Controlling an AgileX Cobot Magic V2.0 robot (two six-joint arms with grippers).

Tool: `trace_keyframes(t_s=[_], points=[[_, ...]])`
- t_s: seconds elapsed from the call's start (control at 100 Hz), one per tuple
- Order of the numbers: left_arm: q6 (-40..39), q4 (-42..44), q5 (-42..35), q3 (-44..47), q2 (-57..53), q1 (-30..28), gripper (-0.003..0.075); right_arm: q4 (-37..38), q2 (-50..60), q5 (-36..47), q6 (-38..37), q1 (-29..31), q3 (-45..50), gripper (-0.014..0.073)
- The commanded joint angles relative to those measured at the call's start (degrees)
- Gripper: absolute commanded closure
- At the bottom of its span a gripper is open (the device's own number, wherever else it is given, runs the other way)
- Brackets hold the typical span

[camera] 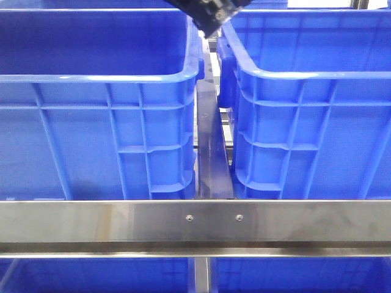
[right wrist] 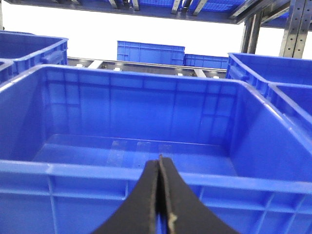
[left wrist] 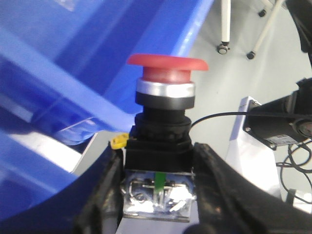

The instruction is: Pick red and yellow buttons and place in box

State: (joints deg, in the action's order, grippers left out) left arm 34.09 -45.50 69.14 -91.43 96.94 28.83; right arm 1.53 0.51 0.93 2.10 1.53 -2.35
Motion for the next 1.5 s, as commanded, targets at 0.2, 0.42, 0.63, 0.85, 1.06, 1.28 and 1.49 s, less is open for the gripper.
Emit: trace_keyframes(t_s=[0.2,0.42,0.63,0.85,1.06,1.28,1.49], points=[[0.2,-3.7,-1.6,-1.6,-2.8,0.4,0.0615,-3.9,-3.1,-9.9,-2.1,-0.1,-12.3,0.0662],[0.2,-3.7,-1.6,-1.6,-2.8,0.4,0.0615,-4.2,-16.7,-19.3,-2.1,-0.1,-23.0,0.0661],[0.2,-3.7,-1.8,-1.6,-2.8,0.4,0.0615,-4.9,-31.8,-24.5,-2.1,-0.1,-34.3,0.0591],[0.2,-3.7,-2.3,-1.6,-2.8,0.4,0.0617,-9.8,-44.6,-29.5,-2.1,-0.1,-43.4,0.0125],[0.2,-3.7,-2.3,-1.6,-2.8,0.4,0.0617,-25.7,-52.3,-37.3,0.4,-0.5,-50.9,0.0091],[0.2,-3.7,-2.3,-1.6,-2.8,0.4,0.0617,-54.7,-59.4,-44.5,15.5,-2.9,-54.3,0.0106],[0.2,-3.7,-2.4,-1.6,-2.8,0.4,0.0617,-75.1,-65.7,-46.8,26.4,-6.0,-54.3,0.0106]])
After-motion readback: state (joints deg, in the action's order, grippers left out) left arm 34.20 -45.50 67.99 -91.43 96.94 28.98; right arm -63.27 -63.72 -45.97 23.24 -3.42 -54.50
